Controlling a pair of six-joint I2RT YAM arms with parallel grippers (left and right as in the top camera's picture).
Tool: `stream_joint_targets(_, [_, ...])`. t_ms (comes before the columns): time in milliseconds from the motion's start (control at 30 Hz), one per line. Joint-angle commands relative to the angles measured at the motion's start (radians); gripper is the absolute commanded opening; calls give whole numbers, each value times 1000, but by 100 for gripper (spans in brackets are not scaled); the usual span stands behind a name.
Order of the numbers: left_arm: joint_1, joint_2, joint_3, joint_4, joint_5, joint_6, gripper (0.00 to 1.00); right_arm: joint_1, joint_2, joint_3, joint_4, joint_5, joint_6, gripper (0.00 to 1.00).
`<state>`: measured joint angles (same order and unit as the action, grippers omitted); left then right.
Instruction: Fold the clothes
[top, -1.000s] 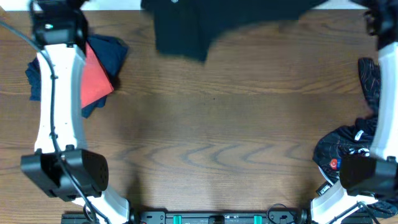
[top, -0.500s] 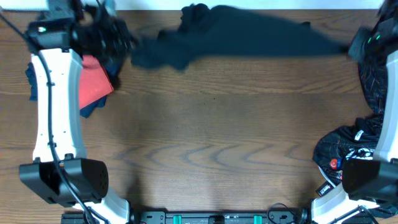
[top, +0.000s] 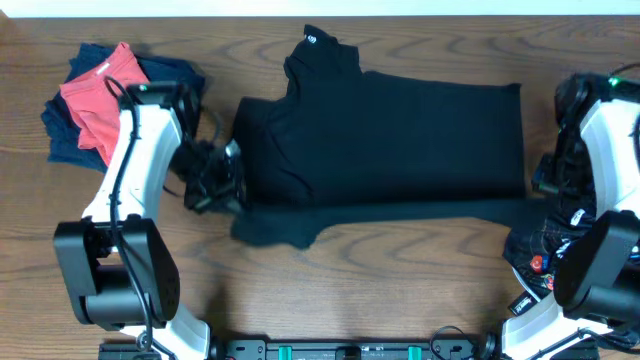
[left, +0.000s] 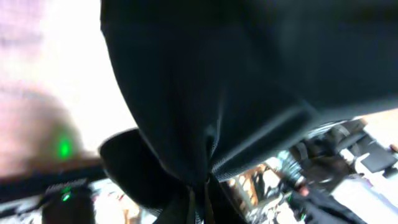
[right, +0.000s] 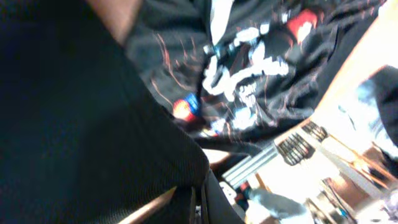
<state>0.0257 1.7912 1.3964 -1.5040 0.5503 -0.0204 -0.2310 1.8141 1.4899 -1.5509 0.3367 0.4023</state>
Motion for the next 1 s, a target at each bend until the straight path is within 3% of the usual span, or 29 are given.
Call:
stream_joint_targets(0, [19,-45,-66,1,-85,42,6,-13,3,-51,6,57,40,1])
stream_joint_targets(200, [25,-192,-123,22,-85,42,6,-13,-11,-86,14,60,47,1])
stream_joint_targets(400, [17,-271,-130,225,-84,-15,6,-10,-23,-86,117,28,45,1])
stream_joint_targets(700, [-13,-178,-130,613,-12,-97,6,-10,-23,-87,375,-160,-48,1])
stream_joint_targets(967, [-62,-31,-130,786,-8,-143,6,-10,-22,-87,437,-174,-49,1])
